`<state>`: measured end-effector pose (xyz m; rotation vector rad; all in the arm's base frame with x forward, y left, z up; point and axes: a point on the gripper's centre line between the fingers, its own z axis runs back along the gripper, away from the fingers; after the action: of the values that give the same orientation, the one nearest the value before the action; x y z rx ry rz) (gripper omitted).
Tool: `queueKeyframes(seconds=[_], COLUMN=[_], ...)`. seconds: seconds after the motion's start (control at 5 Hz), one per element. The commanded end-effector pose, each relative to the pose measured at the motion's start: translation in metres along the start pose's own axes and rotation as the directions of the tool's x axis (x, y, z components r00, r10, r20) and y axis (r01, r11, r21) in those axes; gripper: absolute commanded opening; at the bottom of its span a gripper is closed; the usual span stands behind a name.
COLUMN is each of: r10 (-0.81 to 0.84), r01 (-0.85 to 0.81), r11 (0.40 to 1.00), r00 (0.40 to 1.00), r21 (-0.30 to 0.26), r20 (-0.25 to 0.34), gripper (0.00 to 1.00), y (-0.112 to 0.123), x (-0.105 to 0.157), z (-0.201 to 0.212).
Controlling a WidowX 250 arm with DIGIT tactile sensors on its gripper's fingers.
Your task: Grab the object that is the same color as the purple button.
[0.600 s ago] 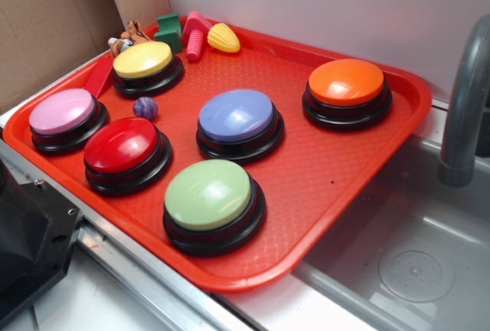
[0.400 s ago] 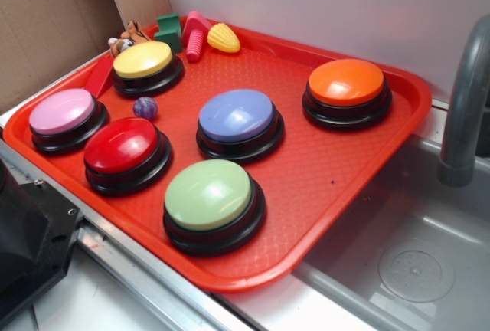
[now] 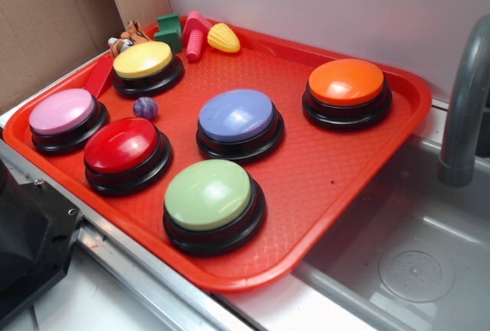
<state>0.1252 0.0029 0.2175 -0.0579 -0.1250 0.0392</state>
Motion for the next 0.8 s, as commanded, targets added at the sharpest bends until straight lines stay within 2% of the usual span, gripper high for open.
queueKeyframes(seconds=[0.0, 0.2, 0.4, 0.6], r10=[0.084, 0.114, 0.180, 0.166], r01=[-0.084, -0.116, -0.178, -0.166], r11=[0.995, 0.991, 0.979, 0.982], r00=[0.996, 0.993, 0.984, 0.986], r21=[0.060, 0.074, 0.103, 0.094], r20=[0.014, 0.028, -0.006, 0.012], gripper=[1.00, 1.00, 1.00, 1.00], y=[0.035, 0.041, 0.053, 0.063], x=[0.028, 0.047, 0.056, 0.061], z=[-0.038, -0.070, -0.104, -0.130])
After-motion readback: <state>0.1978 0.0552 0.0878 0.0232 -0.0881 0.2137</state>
